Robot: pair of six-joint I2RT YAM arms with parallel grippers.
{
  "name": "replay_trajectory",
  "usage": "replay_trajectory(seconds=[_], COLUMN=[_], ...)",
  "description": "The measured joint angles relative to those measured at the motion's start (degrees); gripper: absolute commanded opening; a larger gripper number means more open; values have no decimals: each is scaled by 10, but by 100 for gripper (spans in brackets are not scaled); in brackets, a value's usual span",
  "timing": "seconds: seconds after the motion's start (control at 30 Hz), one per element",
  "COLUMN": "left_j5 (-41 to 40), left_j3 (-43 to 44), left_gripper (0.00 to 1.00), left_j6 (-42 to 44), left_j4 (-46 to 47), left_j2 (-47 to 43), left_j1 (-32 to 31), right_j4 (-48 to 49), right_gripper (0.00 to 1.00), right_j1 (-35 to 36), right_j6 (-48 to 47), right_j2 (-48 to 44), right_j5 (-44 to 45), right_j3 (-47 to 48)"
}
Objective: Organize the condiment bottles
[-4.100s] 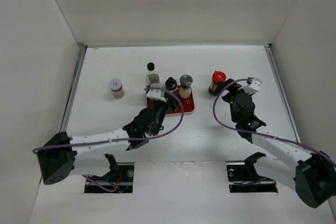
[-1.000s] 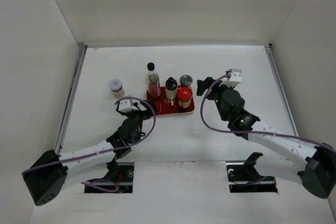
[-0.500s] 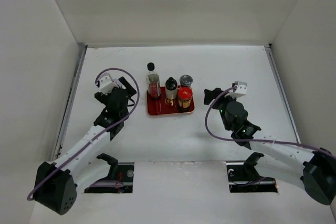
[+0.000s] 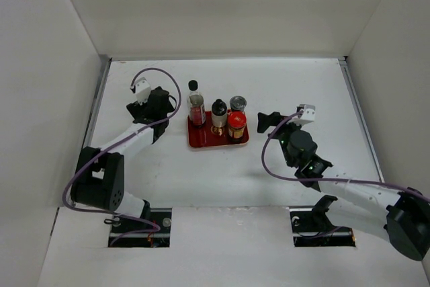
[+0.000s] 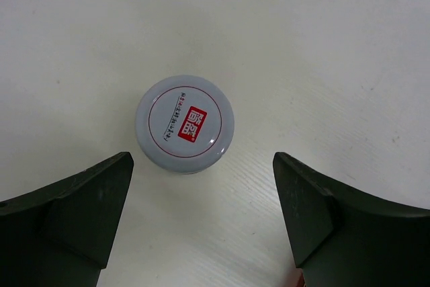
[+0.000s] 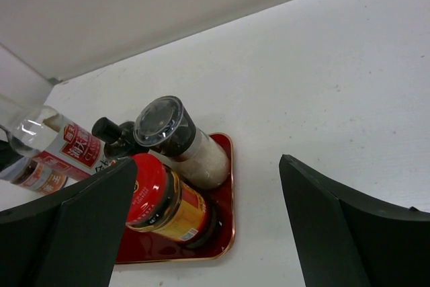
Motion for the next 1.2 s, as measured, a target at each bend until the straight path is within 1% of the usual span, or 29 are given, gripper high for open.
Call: replay_trajectory(seconds=[0.17, 0.33, 0.4, 0.57, 0.6, 0.67, 0.7, 0.73, 0.8, 0.87, 0.9, 1.0, 1.07, 1.2], left_j5=[-8, -19, -22, -29, -31, -34, -34, -36, -37, -37, -38, -47, -61, -89], left_j3=[8, 16, 21, 24, 25, 30, 33, 35, 36, 35, 33, 6, -33, -96], left_gripper=[79, 71, 70, 70, 67, 57, 51, 42, 32, 26, 25, 25, 25, 26], left_j6=[2, 3, 4, 6, 8, 12, 16, 19, 22, 24, 24, 25, 26, 28], left_j4=[5, 13, 17, 30, 32, 38, 39, 41, 45, 46, 49, 55, 52, 29], left_j2=[42, 78, 90, 98, 99, 102, 105, 109, 110, 110, 109, 85, 43, -67], left_j1=[3, 14, 21, 29, 29, 29, 29, 29, 29, 29, 29, 20, 1, -74], right_j4=[-1, 0, 0, 0, 0, 0, 0, 0, 0, 0, 0, 0, 0, 0], right_gripper=[94, 94, 94, 95, 95, 95, 95, 95, 95, 95, 95, 95, 95, 95], right_j1=[2, 3, 3, 3, 3, 3, 3, 3, 3, 3, 3, 3, 3, 3], right_j6=[0, 0, 0, 0, 0, 0, 0, 0, 0, 0, 0, 0, 0, 0], right_j2=[13, 14, 14, 22, 25, 28, 29, 30, 31, 32, 32, 32, 32, 33], right_j5=[0, 0, 0, 0, 0, 0, 0, 0, 0, 0, 0, 0, 0, 0], right_j3=[0, 0, 0, 0, 0, 0, 0, 0, 0, 0, 0, 0, 0, 0])
